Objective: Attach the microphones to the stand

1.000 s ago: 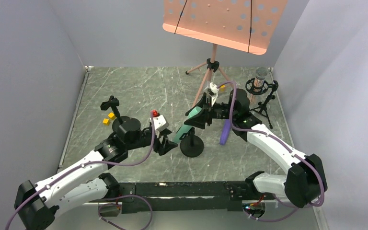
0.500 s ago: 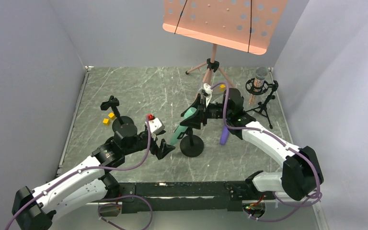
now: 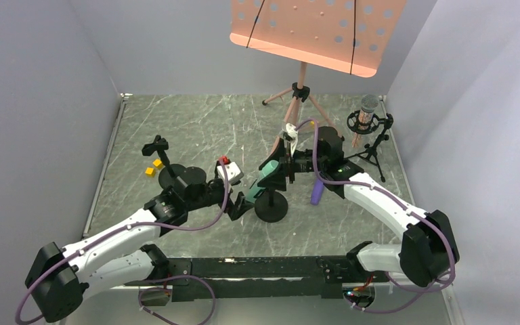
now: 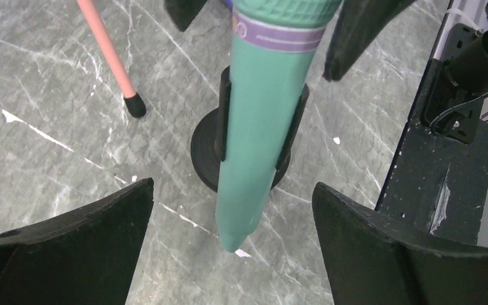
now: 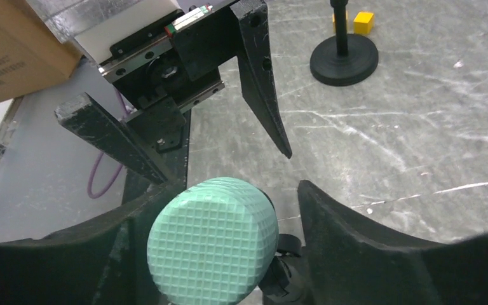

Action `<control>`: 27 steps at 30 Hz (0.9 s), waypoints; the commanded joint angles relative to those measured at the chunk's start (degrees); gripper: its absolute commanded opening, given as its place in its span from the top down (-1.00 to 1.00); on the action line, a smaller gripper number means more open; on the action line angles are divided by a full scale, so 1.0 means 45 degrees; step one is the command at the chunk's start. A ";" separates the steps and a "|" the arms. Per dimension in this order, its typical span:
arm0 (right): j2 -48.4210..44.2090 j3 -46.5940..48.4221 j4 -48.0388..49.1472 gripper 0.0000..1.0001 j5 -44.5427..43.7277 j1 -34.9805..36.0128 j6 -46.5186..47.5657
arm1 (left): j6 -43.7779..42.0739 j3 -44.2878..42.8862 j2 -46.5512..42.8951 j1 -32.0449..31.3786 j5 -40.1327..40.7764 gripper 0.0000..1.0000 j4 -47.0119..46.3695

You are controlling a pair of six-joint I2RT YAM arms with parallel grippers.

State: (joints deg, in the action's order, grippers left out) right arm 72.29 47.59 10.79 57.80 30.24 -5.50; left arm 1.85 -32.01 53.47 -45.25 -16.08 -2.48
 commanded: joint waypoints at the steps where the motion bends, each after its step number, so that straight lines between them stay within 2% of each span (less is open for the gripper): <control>1: -0.0518 0.0265 -0.0194 -0.64 0.0652 -0.0323 -0.0153 | -0.0238 -0.0914 0.0317 -0.0041 -0.0637 -0.99 -0.1110; 3: -0.0679 0.0416 -0.0304 -0.92 0.0853 -0.0494 -0.0199 | -0.0201 -0.1032 0.0499 -0.0040 -0.0814 -0.99 -0.1301; 4: -0.0770 0.0525 -0.0407 -0.98 0.0933 -0.0583 -0.0133 | -0.0196 -0.1109 0.0600 -0.0036 -0.0899 -0.99 -0.1380; 10: -0.1344 0.0907 -0.1522 -1.00 0.1729 -0.1503 0.0887 | -0.0254 -0.1431 0.1579 -0.0040 -0.1328 -0.99 -0.1703; 16: -0.2253 0.0394 -0.1061 -1.00 0.2938 -0.3175 0.0737 | -0.0021 -0.1721 0.2408 -0.0028 -0.1233 -0.90 -0.2109; 21: -0.2720 -0.0099 -0.1865 -1.00 0.3492 -0.3889 0.1669 | 0.0222 -0.1823 0.2567 -0.0040 -0.1155 -0.66 -0.2440; 25: -0.3053 -0.0847 -0.1335 -0.99 0.3951 -0.4551 0.1413 | 0.0391 -0.1789 0.2498 -0.0057 -0.1382 -0.59 -0.2593; 27: -0.3086 -0.0963 -0.1169 -0.99 0.4144 -0.4887 0.1251 | 0.0512 -0.1746 0.2519 -0.0058 -0.1572 -0.47 -0.2767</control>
State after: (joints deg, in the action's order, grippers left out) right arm 59.44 44.38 3.42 72.60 10.81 -0.54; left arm 2.72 -37.95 65.04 -45.25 -20.84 -10.79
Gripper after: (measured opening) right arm 0.994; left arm 0.785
